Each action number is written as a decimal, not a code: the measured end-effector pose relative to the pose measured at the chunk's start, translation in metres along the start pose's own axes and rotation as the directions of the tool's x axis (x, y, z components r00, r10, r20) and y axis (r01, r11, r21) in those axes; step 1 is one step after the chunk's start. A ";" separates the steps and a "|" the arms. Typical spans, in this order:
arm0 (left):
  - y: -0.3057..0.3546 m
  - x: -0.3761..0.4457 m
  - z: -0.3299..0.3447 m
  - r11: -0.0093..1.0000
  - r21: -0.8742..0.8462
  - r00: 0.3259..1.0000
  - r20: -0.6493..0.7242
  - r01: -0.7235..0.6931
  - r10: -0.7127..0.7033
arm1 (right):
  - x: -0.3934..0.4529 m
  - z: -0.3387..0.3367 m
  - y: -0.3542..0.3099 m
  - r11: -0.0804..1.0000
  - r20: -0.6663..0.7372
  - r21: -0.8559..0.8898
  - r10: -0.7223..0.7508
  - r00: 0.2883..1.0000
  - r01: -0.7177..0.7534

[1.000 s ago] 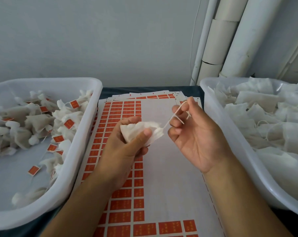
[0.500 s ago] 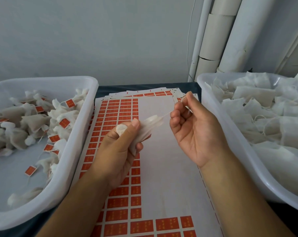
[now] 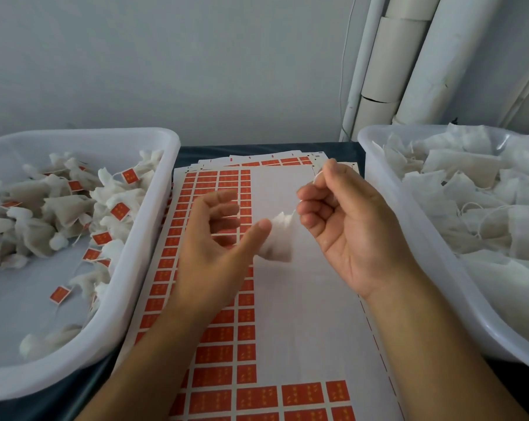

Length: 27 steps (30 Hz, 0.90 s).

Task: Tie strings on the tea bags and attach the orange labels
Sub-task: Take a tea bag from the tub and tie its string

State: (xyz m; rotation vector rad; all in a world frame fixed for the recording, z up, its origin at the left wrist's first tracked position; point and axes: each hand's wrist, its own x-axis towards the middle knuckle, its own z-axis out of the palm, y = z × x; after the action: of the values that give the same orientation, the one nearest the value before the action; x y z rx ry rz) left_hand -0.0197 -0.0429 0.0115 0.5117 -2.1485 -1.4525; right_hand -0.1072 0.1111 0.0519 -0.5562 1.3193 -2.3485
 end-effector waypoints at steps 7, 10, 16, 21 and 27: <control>0.008 -0.009 0.001 0.966 -0.130 0.847 0.515 0.225 -0.128 | -0.005 0.005 0.003 0.976 0.119 -0.215 0.002 0.993 0.024; 0.008 -0.006 0.004 0.888 -0.204 0.801 0.546 0.411 -0.245 | -0.007 0.007 0.005 0.940 0.181 -0.337 0.009 0.983 0.053; 0.008 -0.001 0.000 0.755 -0.376 0.789 0.541 0.537 -0.292 | -0.015 0.013 0.015 0.783 0.326 -0.596 0.034 0.945 0.177; 0.011 0.003 -0.010 0.647 -0.509 0.799 0.530 0.568 -0.285 | -0.015 0.012 0.024 0.661 0.361 -0.732 0.169 0.917 0.166; 0.005 0.007 -0.013 0.713 -0.476 0.842 0.438 0.515 -0.315 | -0.008 0.005 0.029 0.611 0.219 -0.790 0.197 0.956 0.055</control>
State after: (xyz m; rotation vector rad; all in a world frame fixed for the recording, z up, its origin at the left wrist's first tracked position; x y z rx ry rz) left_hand -0.0178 -0.0551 0.0216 0.5791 -1.7083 -2.4986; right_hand -0.0936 0.0975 0.0276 -1.0206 2.1545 -1.4061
